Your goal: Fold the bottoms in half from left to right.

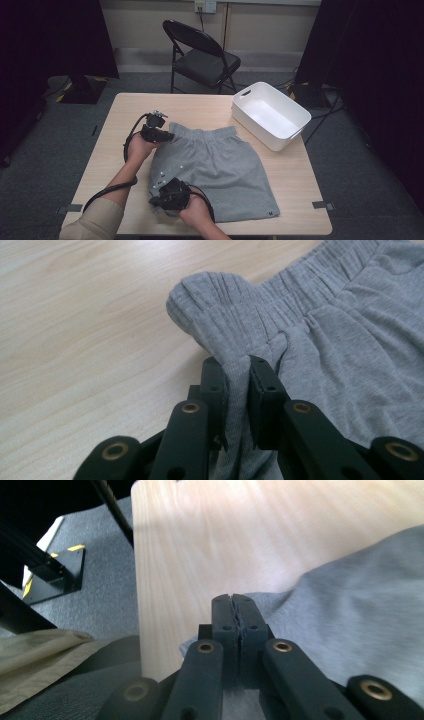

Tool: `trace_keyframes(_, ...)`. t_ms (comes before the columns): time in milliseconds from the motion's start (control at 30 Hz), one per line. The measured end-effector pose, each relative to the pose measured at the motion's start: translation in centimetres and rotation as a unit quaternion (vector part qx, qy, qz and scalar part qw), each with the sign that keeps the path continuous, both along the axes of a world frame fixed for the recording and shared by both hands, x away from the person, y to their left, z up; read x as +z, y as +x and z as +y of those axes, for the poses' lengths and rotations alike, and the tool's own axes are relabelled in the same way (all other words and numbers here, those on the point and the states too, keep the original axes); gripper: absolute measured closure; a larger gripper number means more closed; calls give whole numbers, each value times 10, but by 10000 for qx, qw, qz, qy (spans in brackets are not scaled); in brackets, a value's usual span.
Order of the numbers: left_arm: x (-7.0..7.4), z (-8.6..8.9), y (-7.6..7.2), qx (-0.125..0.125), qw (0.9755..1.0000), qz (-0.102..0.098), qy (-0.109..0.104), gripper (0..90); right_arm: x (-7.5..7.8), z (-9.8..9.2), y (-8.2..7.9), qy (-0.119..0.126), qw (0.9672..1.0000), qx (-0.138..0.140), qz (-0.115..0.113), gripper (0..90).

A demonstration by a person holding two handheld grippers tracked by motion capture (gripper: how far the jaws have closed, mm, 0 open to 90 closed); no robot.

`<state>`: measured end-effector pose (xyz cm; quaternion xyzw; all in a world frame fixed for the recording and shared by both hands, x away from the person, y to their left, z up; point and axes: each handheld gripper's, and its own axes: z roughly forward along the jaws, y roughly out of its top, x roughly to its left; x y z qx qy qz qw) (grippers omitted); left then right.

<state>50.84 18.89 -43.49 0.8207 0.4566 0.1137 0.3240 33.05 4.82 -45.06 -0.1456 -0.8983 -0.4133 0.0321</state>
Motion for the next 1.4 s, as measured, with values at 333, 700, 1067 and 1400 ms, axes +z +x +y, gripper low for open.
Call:
trace_keyframes(333,5,-1,0,-37,10000,42,-26,796,16,-20,9,197,9995,-251,32,898)
trace_keyframes(700,11,-2,-1,-60,10000,-21,-7,796,23,-27,14,379,9986,-366,104,899)
trace_keyframes(1067,3,0,-2,-23,10000,11,-9,797,-24,-3,-1,-212,9993,-229,190,700)
trace_keyframes(1400,2,-1,-4,-48,10000,-33,37,797,-35,12,-18,-887,9946,-28,-534,592)
